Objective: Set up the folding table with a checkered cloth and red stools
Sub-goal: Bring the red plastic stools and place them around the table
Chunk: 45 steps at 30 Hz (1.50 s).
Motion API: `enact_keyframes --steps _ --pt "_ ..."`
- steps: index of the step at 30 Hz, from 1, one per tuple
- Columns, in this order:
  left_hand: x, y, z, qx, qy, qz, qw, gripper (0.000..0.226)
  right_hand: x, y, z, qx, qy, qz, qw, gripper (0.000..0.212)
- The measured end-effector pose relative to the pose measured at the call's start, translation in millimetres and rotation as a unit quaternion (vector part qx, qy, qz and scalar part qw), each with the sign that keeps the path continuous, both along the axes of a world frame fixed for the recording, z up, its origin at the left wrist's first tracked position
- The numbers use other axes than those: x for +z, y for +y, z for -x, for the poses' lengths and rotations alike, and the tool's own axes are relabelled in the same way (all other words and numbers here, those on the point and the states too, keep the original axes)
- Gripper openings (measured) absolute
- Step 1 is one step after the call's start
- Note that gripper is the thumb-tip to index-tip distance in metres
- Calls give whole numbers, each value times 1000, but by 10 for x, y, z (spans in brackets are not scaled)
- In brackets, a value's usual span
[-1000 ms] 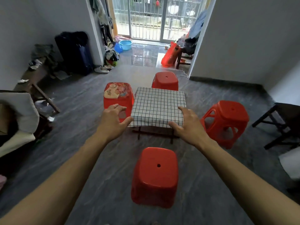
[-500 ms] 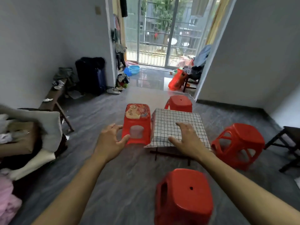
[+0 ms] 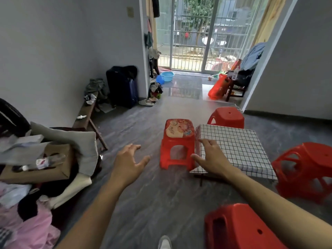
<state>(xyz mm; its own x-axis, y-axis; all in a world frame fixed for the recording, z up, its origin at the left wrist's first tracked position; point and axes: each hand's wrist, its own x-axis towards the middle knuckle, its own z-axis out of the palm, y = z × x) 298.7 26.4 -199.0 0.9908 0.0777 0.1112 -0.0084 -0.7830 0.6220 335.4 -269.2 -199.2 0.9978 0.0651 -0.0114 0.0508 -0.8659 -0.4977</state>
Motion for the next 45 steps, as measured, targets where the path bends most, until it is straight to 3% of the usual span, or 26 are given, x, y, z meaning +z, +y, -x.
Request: enact_keyframes --steps 9,21,33,39,45 --pt "12 396 -1453 -3 43 -65 997 54 -204 480 -1544 2 35 -56 998 76" --pt "-136 499 -3287 -71 86 -56 992 55 -300 670 -2945 -70 50 -59 995 73" --pt "-90 1572 -5533 -117 68 -16 991 57 -113 1481 -4866 -159 11 -3 987 72" --pt "-110 1864 -6420 -121 69 17 990 56 -121 2149 -5710 -141 30 13 989 73" --pt "-394 2028 -7441 -117 88 6 989 57 -352 2276 -6887 -136 56 12 989 74"
